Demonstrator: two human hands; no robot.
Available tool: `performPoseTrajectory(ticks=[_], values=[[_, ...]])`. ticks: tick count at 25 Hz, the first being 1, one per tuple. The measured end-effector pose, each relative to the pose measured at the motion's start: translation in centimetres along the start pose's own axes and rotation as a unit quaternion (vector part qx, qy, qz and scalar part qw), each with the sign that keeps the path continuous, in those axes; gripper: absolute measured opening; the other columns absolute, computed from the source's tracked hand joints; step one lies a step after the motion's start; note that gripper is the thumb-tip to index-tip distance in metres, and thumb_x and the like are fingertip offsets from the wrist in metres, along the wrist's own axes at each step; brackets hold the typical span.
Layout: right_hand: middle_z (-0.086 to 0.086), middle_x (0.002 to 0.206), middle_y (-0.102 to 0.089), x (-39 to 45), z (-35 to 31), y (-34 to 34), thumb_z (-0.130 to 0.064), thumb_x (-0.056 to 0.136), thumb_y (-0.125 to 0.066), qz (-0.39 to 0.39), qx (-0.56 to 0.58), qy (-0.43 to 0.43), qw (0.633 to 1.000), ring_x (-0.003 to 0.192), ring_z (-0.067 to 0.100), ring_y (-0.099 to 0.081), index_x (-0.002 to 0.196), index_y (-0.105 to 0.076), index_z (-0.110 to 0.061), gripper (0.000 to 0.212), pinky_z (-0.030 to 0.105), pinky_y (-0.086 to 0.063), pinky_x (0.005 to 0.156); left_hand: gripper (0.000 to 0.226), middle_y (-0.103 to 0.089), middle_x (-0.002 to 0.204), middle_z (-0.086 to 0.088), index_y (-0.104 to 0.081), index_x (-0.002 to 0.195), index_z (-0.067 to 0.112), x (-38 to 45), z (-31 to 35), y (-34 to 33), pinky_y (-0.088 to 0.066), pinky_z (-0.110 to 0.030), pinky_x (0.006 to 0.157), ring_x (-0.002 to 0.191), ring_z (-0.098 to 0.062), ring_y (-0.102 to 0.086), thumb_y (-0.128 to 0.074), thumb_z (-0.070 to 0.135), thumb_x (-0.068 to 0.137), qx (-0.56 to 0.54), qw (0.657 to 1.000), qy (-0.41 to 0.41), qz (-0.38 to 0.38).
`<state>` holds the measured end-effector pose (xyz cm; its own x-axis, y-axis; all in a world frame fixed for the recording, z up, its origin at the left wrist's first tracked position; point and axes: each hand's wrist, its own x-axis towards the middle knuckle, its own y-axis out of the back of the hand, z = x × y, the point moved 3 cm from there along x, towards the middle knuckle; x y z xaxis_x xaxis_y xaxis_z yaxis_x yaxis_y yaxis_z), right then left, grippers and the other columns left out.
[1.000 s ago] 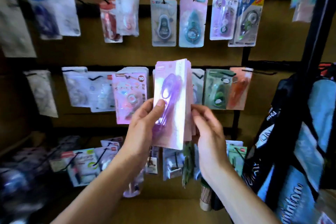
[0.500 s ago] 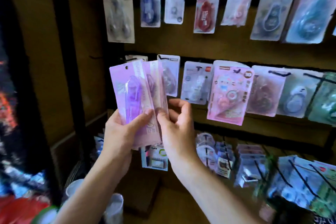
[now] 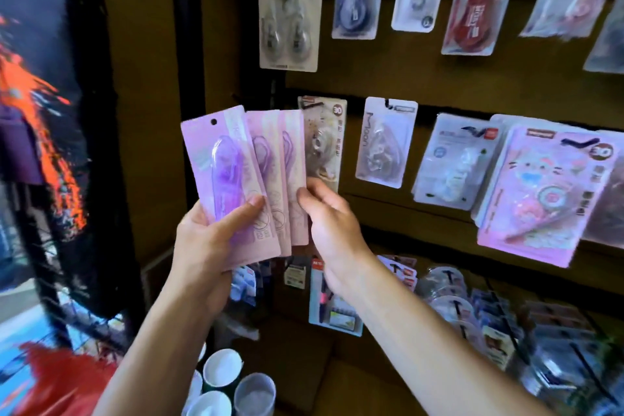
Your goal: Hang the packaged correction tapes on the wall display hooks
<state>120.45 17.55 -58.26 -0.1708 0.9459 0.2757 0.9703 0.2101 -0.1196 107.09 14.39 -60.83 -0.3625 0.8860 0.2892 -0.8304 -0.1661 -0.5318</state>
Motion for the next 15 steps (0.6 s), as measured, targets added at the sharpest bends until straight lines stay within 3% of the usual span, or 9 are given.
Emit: performPoseTrajectory(ticks=[3,6,9,12,15], values=[[0.013,0.099,-0.075,0.9,1.1,-2.7,-0.011,0.099,-0.046,0.003,-0.068,0.014,0.998,0.095,0.034,-0.07,0.095,-0.068,-0.022,0.025,0.051,-0.057,0.085,0.034,-0.075,0.104,-0.02,-0.071,0.106,0.007,0.2,0.5,3.1,-0.061,-0.045,0.08,0.082,-0.026,-0.073,-0.076,0.009,0.073,0.023,0.997,-0.032,0.069],[0.018,0.102,-0.069,2.1,0.3,-4.4,-0.013,0.1,-0.043,0.027,-0.06,0.028,0.997,0.082,0.03,-0.067,0.1,-0.065,-0.019,0.023,0.034,-0.058,0.053,0.026,-0.073,0.104,-0.024,-0.071,0.101,0.007,0.2,2.3,5.4,-0.061,-0.044,0.079,0.08,-0.027,-0.071,-0.079,0.005,0.075,0.061,0.985,-0.099,0.125],[0.015,0.108,-0.067,3.7,-0.7,-5.3,-0.016,0.102,-0.041,0.016,-0.06,0.023,0.998,0.091,0.032,-0.069,0.108,-0.062,-0.018,0.022,0.036,-0.059,0.049,0.033,-0.074,0.101,-0.021,-0.069,0.108,0.004,0.5,3.2,6.2,-0.06,-0.047,0.081,0.085,-0.032,-0.07,-0.078,0.004,0.077,0.077,0.981,-0.128,0.125],[0.01,0.111,-0.067,4.5,-0.9,-6.3,-0.018,0.103,-0.04,0.016,-0.097,0.02,0.995,0.088,0.029,-0.07,0.111,-0.061,-0.018,0.022,0.031,-0.057,0.048,0.031,-0.076,0.098,-0.018,-0.07,0.107,0.006,0.5,3.4,6.1,-0.061,-0.048,0.079,0.084,-0.033,-0.072,-0.08,0.005,0.077,0.081,0.978,-0.154,0.119],[0.016,0.109,-0.066,4.7,-0.8,-7.0,-0.018,0.103,-0.041,0.028,-0.115,0.011,0.993,0.086,0.03,-0.069,0.109,-0.061,-0.016,0.02,0.039,-0.06,0.051,0.033,-0.078,0.094,-0.013,-0.072,0.107,0.007,2.6,2.1,7.8,-0.061,-0.044,0.075,0.081,-0.029,-0.075,-0.083,0.013,0.076,0.075,0.98,-0.111,0.144]])
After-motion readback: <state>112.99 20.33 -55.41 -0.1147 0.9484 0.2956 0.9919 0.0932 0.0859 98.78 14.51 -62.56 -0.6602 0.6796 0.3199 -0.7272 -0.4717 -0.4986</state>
